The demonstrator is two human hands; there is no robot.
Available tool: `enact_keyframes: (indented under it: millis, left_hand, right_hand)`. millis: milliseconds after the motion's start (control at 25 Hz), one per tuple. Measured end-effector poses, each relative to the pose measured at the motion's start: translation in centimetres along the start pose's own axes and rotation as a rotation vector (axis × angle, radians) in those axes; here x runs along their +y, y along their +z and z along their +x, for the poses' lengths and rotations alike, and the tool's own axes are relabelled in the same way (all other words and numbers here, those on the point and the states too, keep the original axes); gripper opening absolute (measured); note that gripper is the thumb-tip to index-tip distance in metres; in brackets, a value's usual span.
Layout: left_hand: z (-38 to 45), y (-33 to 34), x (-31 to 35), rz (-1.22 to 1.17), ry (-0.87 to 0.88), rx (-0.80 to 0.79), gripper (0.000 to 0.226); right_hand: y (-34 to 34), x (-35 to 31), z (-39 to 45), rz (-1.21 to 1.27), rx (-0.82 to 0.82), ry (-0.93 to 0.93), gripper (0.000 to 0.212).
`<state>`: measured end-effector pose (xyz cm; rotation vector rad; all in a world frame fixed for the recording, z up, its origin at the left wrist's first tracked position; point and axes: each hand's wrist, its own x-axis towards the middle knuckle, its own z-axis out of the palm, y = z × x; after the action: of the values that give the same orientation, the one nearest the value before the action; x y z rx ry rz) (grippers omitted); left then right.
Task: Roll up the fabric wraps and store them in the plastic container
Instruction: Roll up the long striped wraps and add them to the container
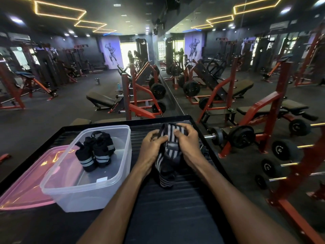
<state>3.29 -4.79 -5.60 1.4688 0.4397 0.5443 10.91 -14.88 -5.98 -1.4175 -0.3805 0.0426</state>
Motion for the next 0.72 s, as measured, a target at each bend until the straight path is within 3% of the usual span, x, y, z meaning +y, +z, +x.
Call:
enact_keyframes:
  millis: [160, 240, 320, 400, 520, 640, 720]
  left_hand:
    - [0.2, -0.5, -0.1, 0.158, -0.133, -0.295, 0.06]
    - [-0.2, -1.0, 0.5, 0.167, -0.184, -0.466, 0.046]
    - [-0.8, -1.3, 0.5, 0.328, -0.234, -0.496, 0.022]
    - [-0.8, -1.4, 0.1, 0.607, -0.181, -0.35, 0.009]
    - [-0.4, -1.7, -0.3, 0.824, 0.015, 0.028, 0.031]
    - [-0.9, -1.7, 0.0, 0.834, 0.161, 0.243, 0.034]
    - [-0.9, -1.8, -0.1, 0.862, 0.243, 0.277, 0.038]
  right_hand:
    - [-0.5, -0.1, 0.7, -0.009, 0.175, -0.069, 0.015]
    - [-0.8, -0.3, 0.8, 0.025, 0.244, -0.067, 0.017]
    - [-1.3, -0.6, 1.2, 0.122, 0.291, -0.013, 0.02]
    - [-1.6, -1.1, 1.7, 0.227, 0.298, 0.098, 0.02]
    - [-1.8, -2.0, 1.4, 0.185, 0.152, 0.255, 0.019]
    - [-2.3, -2.6, 0.5, -0.147, -0.112, 0.359, 0.012]
    - [-2.5, -2.8, -0.1, -0.587, -0.292, 0.304, 0.038]
